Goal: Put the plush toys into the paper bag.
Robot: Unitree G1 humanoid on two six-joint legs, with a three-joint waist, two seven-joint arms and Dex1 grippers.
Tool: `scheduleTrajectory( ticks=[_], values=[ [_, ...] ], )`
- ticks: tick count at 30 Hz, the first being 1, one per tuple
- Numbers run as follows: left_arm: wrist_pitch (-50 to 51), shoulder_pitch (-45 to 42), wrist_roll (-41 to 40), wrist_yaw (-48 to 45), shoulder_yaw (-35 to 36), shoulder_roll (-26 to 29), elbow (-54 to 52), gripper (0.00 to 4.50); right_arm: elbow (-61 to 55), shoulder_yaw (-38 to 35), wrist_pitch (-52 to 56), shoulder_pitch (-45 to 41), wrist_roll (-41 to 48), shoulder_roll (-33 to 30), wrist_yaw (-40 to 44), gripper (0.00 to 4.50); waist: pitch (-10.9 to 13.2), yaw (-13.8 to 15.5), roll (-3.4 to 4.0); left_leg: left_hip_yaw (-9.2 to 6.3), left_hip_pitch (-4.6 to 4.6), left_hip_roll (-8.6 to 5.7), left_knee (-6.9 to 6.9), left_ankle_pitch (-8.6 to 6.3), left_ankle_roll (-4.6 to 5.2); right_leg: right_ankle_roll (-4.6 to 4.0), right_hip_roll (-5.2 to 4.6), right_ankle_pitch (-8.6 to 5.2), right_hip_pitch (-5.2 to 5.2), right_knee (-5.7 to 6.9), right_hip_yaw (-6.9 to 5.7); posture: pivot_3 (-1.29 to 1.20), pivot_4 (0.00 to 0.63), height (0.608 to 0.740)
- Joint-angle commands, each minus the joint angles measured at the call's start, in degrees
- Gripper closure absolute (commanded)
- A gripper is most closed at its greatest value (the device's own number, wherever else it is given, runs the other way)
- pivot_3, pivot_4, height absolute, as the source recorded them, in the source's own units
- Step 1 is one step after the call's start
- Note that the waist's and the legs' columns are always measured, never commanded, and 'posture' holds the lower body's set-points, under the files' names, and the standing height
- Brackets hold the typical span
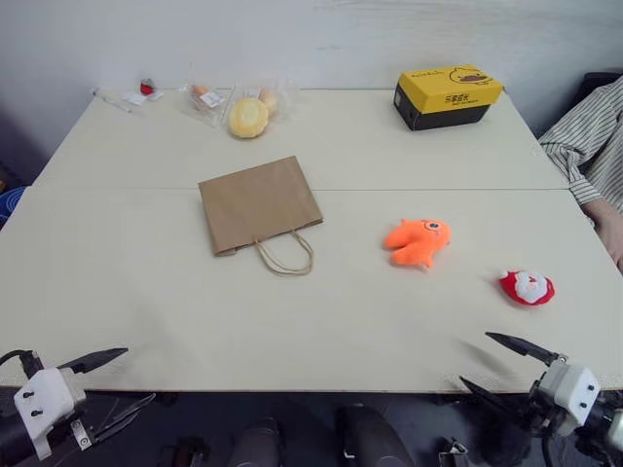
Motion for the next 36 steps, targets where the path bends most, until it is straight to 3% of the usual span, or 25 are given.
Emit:
scheduleTrajectory(
  ticks=[1,5,9,13,17,22,26,32,36],
  values=[
    [1.8,1.4,-0.6,0.6,2.3,0.7,-2.2,0.00,-0.3,0.9,0.3,-0.4,0.3,-0.1,-0.5,0.02,0.0,0.1,0.01,0.00,0.00,0.00,0.01,0.00,0.00,0.00,0.00,0.00,0.00,0.00,0.00,0.00,0.150,0.740],
    [8.2,-1.2,-6.1,0.5,1.5,2.4,-5.5,0.00,-1.7,2.6,1.1,-2.7,0.9,1.0,-2.6,0.02,0.0,0.0,0.01,-0.01,0.00,0.00,0.01,0.00,0.00,0.00,0.00,0.00,0.02,0.01,0.00,0.00,0.150,0.740],
    [17.8,-8.7,-9.7,1.1,-1.6,7.6,-8.5,0.00,-10.8,5.5,7.2,-3.4,4.6,3.1,-6.1,0.02,0.0,0.2,0.04,-0.04,0.00,0.00,0.08,0.04,-0.05,0.00,0.00,0.00,0.01,0.12,-0.05,0.00,0.150,0.740],
    [18.4,-23.7,-5.6,2.2,-10.3,10.8,-6.9,0.00,-21.4,9.3,13.9,-6.0,7.5,5.1,-11.1,0.02,-0.1,0.1,0.26,-0.06,0.00,-0.01,0.05,0.07,-0.11,0.00,0.00,0.00,-0.04,0.19,-0.07,0.00,0.150,0.740],
    [17.0,-39.5,1.0,3.0,-20.5,10.3,0.3,0.00,-26.6,12.6,17.3,-10.3,6.4,7.0,-15.5,0.02,-0.1,-0.1,0.19,-0.07,-0.03,-0.02,0.09,0.11,-0.19,0.02,0.02,0.01,-0.07,0.28,-0.11,0.00,0.150,0.740],
    [9.5,-59.2,12.9,4.5,-33.3,6.5,14.3,0.00,-27.3,14.3,18.0,-13.8,4.5,8.6,-18.2,0.02,0.0,0.1,0.16,-0.08,-0.15,-0.03,0.07,0.13,-0.27,0.03,0.10,0.02,-0.22,0.36,-0.11,0.00,0.150,0.740],
    [-2.3,-70.6,22.0,5.3,-41.1,3.0,28.3,0.00,-26.4,15.1,17.6,-14.7,2.5,9.4,-19.6,0.02,0.0,0.3,0.14,-0.14,-0.57,-0.03,0.62,0.18,-0.35,0.08,0.15,0.04,-0.43,0.54,-0.20,0.00,0.150,0.740],
    [-12.7,-79.0,25.9,5.2,-45.3,-1.0,42.7,0.00,-24.9,15.1,15.9,-14.4,0.1,11.1,-21.5,0.02,-0.1,0.0,0.10,-0.05,-1.31,-0.04,1.04,0.28,-0.46,0.21,0.17,0.11,-1.18,1.03,-0.14,0.00,0.150,0.740],
    [-16.3,-84.8,27.0,8.1,-45.5,-4.4,51.2,0.00,-24.7,14.7,13.7,-11.7,-0.8,11.9,-21.9,0.02,0.0,0.3,0.06,-0.04,-1.35,-0.03,1.05,0.34,-0.51,0.21,0.20,0.11,-1.24,1.08,-0.14,0.00,0.150,0.740]
  ],
)
